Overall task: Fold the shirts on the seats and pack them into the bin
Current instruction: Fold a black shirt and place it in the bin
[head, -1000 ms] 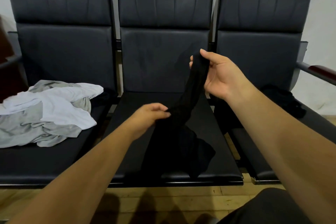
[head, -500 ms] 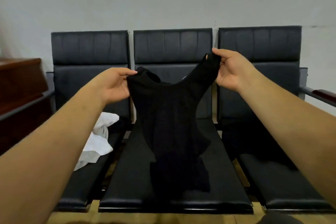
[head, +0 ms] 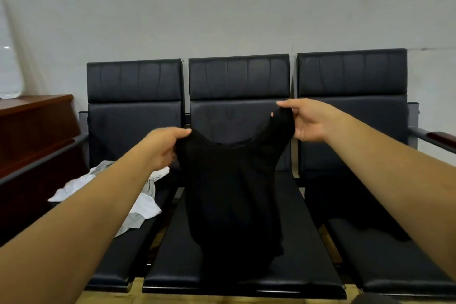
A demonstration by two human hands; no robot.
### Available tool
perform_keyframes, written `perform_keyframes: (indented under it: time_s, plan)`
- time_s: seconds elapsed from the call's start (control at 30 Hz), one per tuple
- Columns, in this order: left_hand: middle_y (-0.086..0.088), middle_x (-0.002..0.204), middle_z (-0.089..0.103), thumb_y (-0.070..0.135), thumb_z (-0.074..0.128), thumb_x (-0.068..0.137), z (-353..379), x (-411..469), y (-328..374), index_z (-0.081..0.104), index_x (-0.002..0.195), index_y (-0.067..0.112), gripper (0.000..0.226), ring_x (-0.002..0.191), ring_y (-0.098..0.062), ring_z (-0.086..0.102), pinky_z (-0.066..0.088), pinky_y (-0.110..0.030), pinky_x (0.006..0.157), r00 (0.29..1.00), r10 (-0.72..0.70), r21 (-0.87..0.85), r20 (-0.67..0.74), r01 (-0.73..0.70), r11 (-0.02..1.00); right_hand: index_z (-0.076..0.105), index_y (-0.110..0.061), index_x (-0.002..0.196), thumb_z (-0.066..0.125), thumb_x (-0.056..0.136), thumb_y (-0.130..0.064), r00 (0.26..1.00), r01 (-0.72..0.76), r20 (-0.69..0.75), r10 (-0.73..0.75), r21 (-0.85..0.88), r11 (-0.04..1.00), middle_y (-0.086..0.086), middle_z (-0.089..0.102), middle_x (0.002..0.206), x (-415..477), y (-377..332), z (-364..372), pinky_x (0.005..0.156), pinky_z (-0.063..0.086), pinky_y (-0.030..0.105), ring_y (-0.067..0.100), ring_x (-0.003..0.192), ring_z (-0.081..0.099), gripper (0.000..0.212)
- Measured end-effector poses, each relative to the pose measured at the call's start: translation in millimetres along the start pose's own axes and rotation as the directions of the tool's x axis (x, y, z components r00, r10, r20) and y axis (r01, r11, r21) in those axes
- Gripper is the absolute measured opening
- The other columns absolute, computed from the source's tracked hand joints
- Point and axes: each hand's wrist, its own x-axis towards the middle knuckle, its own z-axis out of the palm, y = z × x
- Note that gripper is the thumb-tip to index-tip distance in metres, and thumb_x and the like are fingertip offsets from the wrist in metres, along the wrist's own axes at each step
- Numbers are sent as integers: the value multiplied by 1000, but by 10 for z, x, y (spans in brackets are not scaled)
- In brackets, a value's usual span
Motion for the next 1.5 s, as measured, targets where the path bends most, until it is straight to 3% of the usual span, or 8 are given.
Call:
perform_keyframes:
  time_s: [0.27,0.43,0.63,0.77,0.97,1.17,1.33,1.5]
  plan:
    - [2,88,65,-2,50,97,42,32,832,63,106,25,31,65,-6,48,29,-16,38,950,300,-247,-87,-313,917,59,2,103,57,98,-4,994,103,-46,-99,111,988,15,65,94,-71,-505,186,62,63,35,25,80,71,8]
    - [5,74,67,3,51,100,32,49,1654,62,100,16,17,66,-5,57,42,-13,50,866,490,-339,-101,-494,801,63,0,101,59,99,-9,923,365,-70,-379,474,802,15,67,91,-146,-1114,433,90,59,42,29,91,69,10]
    - [-4,85,71,-6,61,94,17,-130,2080,67,98,8,16,76,-9,67,53,-14,73,837,541,-88,-82,-547,832,59,-4,84,58,102,-18,951,308,-34,-307,153,939,8,64,57,-310,-1430,501,47,56,26,17,46,66,23]
    - [-7,96,69,-5,65,93,-84,-157,2175,68,93,10,15,81,-9,70,55,-15,76,759,615,-121,-214,-645,755,63,6,109,53,102,-5,902,425,-87,-423,356,832,18,70,100,-326,-1627,451,78,62,37,27,91,73,17]
    - [-5,88,69,-1,76,84,-172,-139,2246,72,86,13,15,83,-14,67,53,-16,70,774,600,264,-202,-546,795,64,-3,95,54,103,-15,944,314,-121,-307,48,948,8,72,83,-211,-1563,479,64,56,35,21,81,69,17]
    - [-11,103,67,-8,69,88,-8,-130,2430,67,94,9,18,89,-16,70,55,-16,73,780,593,-70,-199,-615,786,62,-8,123,55,103,-12,854,514,-169,-493,124,849,10,72,112,-177,-1821,585,67,61,37,24,93,73,22]
    - [-8,99,58,-6,47,99,-41,-156,2241,59,100,4,16,63,-9,43,34,-18,55,981,183,-356,-62,-193,914,62,-4,102,52,104,-12,920,376,-144,-366,53,925,10,75,77,-78,-1714,545,45,56,29,19,56,73,14]
    - [-24,98,69,2,49,101,-42,-258,1983,56,103,-9,13,92,-31,68,54,-40,71,996,73,-419,41,-49,907,64,0,98,55,102,-8,955,277,-122,-269,48,960,12,73,87,-63,-1550,434,47,58,31,23,67,74,13]
